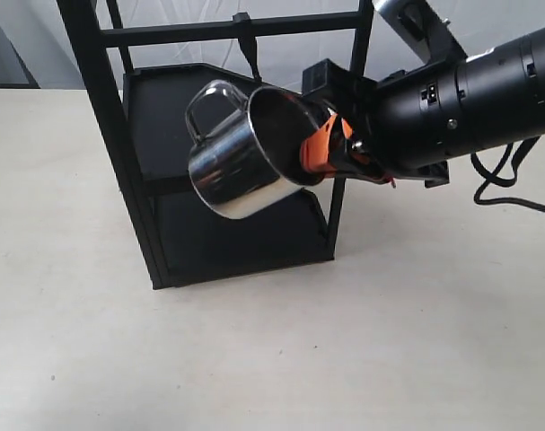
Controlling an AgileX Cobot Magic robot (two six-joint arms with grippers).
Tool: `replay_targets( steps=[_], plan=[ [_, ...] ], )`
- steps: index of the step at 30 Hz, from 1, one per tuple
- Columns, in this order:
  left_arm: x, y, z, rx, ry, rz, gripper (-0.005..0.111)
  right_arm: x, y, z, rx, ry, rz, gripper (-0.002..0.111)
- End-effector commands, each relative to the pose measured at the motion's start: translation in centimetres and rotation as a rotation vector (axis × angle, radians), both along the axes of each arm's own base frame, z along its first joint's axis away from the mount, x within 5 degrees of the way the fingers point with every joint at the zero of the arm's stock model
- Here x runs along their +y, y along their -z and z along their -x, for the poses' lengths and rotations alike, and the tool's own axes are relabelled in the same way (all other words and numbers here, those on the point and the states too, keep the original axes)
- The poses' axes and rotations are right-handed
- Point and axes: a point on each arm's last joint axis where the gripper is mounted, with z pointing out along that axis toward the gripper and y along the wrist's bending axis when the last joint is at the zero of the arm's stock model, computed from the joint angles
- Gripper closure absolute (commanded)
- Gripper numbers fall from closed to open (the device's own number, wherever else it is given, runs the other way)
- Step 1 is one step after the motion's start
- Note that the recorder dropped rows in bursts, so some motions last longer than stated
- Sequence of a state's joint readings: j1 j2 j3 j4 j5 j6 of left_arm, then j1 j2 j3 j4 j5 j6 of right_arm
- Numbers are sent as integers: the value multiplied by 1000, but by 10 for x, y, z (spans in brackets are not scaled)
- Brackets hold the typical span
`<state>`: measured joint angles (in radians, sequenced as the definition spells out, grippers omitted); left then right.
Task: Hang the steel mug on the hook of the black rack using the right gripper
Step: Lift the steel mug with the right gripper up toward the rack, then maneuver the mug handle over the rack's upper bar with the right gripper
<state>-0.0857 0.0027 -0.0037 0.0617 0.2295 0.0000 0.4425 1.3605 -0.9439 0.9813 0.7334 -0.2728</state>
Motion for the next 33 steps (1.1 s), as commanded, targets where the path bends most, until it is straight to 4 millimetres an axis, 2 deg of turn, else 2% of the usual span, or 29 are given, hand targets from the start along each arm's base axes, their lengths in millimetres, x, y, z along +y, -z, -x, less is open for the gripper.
replay_targets(
  steps=[1, 9, 14, 27, 33],
  plan=[
    [0, 1, 0, 1, 5, -7, 105, -9, -6, -6, -26, 37, -34, 109],
    [0, 1, 0, -3, 5, -7, 105, -25, -6, -15, -38, 84, -33, 109],
    [0, 1, 0, -3, 5, -7, 105, -29, -4, -21, -37, 80, -58, 109],
    [0, 1, 0, -3, 5, -7, 105, -15, 26, -39, 56, -5, -158, 109],
    [0, 1, 0, -3, 5, -7, 105, -13, 24, -41, 48, 3, -206, 109]
  ],
)
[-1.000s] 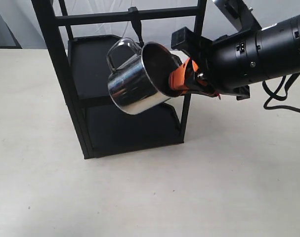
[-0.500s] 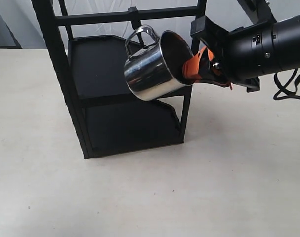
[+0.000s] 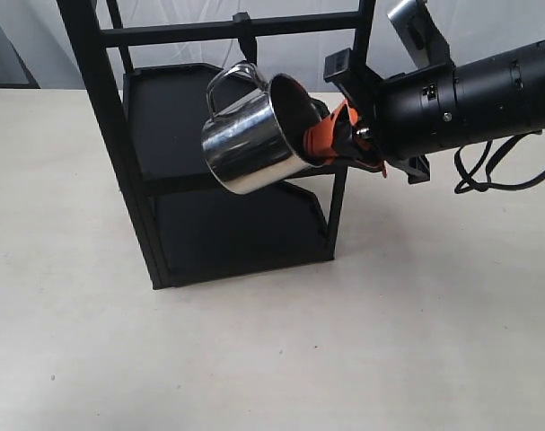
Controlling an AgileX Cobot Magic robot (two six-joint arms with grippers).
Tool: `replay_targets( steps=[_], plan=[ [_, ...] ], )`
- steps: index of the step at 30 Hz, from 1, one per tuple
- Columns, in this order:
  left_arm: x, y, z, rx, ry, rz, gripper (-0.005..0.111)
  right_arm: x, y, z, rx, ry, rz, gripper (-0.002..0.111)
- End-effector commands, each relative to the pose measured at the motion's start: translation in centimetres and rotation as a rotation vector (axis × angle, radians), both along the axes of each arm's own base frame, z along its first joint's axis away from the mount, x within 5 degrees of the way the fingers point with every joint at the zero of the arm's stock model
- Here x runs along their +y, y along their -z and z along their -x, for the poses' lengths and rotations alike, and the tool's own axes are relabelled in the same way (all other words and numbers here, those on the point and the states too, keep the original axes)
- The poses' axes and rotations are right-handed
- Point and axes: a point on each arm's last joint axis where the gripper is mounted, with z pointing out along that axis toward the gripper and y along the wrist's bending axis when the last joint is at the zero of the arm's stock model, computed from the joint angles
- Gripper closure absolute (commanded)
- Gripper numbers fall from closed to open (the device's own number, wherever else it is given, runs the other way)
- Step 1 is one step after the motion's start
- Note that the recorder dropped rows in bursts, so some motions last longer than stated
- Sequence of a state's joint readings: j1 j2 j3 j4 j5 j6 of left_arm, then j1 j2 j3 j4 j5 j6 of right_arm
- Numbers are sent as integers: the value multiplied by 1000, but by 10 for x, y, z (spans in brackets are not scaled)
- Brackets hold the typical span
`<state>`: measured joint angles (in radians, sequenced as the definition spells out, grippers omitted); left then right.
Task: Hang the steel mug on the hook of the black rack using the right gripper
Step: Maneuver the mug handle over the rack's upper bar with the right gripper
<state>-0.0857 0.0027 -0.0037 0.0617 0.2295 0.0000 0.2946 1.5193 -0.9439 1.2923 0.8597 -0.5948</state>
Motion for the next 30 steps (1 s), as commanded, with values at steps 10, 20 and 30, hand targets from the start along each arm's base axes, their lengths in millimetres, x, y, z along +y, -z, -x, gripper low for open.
replay_targets(
  steps=[10, 20, 30],
  plan=[
    [0, 1, 0, -2, 5, -7, 105, -13, -6, -6, -2, 29, -73, 109],
    [0, 1, 0, -2, 5, -7, 105, -11, 4, -6, 44, -15, -71, 109],
    [0, 1, 0, -2, 5, -7, 105, -9, 13, -9, 79, -32, -65, 109]
  ],
)
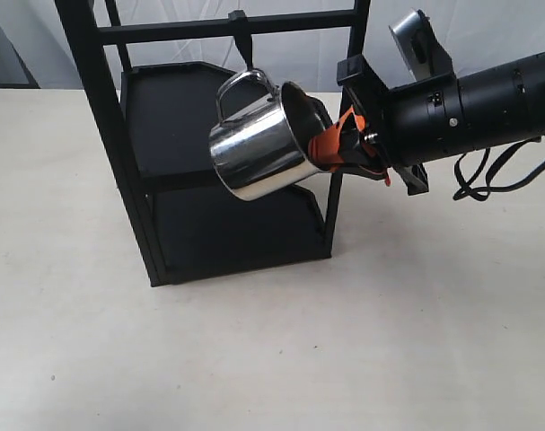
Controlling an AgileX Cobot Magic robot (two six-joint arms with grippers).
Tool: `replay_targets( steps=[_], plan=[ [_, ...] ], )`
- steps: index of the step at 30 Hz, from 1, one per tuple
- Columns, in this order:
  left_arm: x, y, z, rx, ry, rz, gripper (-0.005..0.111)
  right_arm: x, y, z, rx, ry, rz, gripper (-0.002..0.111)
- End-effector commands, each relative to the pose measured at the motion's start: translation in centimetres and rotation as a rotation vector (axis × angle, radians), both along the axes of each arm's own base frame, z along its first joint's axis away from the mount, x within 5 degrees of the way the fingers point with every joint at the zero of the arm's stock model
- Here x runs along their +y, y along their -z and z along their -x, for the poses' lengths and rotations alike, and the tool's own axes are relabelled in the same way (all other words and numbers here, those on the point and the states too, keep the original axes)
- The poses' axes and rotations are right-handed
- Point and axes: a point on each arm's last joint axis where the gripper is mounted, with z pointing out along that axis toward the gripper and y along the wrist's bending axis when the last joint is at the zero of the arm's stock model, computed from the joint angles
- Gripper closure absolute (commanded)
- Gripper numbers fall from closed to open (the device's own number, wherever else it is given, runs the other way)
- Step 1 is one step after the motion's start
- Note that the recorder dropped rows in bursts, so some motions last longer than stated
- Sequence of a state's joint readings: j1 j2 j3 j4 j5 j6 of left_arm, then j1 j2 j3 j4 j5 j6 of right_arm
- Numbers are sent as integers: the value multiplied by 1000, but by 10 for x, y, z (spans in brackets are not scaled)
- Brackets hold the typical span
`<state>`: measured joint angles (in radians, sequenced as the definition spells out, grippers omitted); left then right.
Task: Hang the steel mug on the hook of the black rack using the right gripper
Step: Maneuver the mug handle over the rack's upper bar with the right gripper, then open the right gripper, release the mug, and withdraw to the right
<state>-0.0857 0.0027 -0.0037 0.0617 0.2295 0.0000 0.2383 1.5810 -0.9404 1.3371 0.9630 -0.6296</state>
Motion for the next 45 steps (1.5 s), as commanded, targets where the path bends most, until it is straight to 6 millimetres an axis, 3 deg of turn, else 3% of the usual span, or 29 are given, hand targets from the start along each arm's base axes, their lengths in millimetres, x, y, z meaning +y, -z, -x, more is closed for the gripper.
replay_targets(
  steps=[1, 19, 21, 25, 28, 35, 41, 44, 45],
  plan=[
    [0, 1, 0, -2, 5, -7, 105, -1, -2, 0, -2, -10, -11, 109],
    [0, 1, 0, -2, 5, -7, 105, -1, -1, 2, 5, -34, -1, 108],
    [0, 1, 0, -2, 5, -7, 105, -1, 0, 3, 4, -38, 5, 101],
    [0, 1, 0, -2, 5, -7, 105, -1, 0, 2, 3, -36, 7, 73],
    [0, 1, 0, -2, 5, -7, 105, -1, 0, 2, 1, -33, 8, 66],
    [0, 1, 0, -2, 5, -7, 105, -11, -10, 3, -32, -8, 3, 66],
    [0, 1, 0, -2, 5, -7, 105, -35, -33, 12, -118, 9, 35, 69],
    [0, 1, 0, -2, 5, -7, 105, -41, -45, 22, -172, 2, 84, 88],
    [0, 1, 0, -2, 5, -7, 105, -43, -49, 27, -211, 0, 120, 102]
  ],
)
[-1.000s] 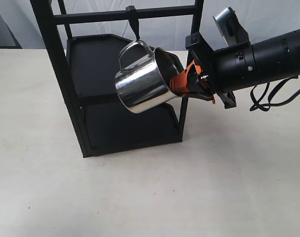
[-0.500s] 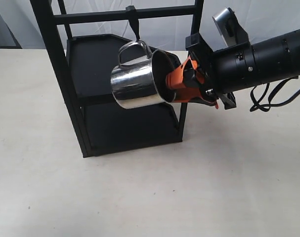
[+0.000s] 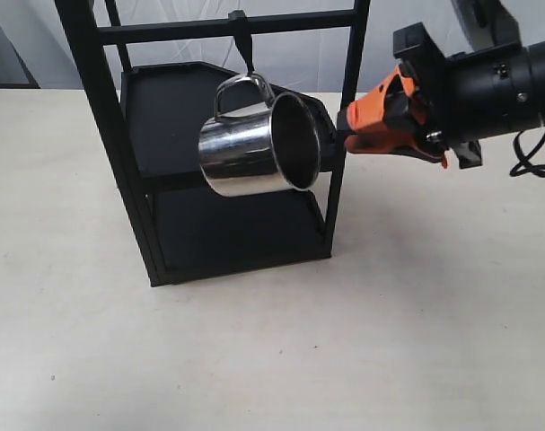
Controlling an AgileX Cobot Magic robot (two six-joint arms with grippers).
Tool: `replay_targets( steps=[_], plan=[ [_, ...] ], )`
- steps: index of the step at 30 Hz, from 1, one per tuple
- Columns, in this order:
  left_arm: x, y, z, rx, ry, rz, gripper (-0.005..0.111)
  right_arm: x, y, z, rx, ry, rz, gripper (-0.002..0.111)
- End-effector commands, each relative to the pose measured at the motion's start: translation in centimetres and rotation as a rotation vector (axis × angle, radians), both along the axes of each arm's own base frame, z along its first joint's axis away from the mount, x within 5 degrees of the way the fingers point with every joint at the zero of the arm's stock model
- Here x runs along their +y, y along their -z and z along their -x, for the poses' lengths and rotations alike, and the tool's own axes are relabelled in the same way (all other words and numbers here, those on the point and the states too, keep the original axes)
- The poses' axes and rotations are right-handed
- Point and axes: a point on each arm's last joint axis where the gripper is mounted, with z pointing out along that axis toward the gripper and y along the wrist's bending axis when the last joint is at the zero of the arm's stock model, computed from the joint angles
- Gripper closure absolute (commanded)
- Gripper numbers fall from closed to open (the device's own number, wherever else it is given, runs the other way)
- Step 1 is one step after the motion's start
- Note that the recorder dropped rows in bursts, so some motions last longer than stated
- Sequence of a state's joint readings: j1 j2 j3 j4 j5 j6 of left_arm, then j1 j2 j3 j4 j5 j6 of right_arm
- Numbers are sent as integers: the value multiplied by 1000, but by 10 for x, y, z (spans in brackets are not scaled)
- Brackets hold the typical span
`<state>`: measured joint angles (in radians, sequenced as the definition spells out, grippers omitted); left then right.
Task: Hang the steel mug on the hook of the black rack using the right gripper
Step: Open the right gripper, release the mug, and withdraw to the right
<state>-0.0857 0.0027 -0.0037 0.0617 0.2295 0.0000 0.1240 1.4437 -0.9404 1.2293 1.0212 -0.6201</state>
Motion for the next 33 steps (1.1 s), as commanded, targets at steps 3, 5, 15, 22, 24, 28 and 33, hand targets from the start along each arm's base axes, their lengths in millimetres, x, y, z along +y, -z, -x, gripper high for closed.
replay_targets(
  steps=[3, 5, 15, 22, 24, 28, 33],
  plan=[
    [0, 1, 0, -2, 5, -7, 105, -16, -25, 22, -199, 4, 197, 108],
    [0, 1, 0, -2, 5, -7, 105, -25, -33, 25, -307, 57, 304, 108],
    [0, 1, 0, -2, 5, -7, 105, -48, -51, 26, -580, 175, 583, 108],
    [0, 1, 0, -2, 5, -7, 105, -44, -56, 26, -545, 234, 467, 108],
    [0, 1, 0, -2, 5, -7, 105, -43, -56, 26, -540, 239, 454, 108],
    [0, 1, 0, -2, 5, -7, 105, -43, -57, 26, -543, 240, 454, 108],
    [0, 1, 0, -2, 5, -7, 105, -46, -67, 36, -606, 239, 478, 108]
  ],
)
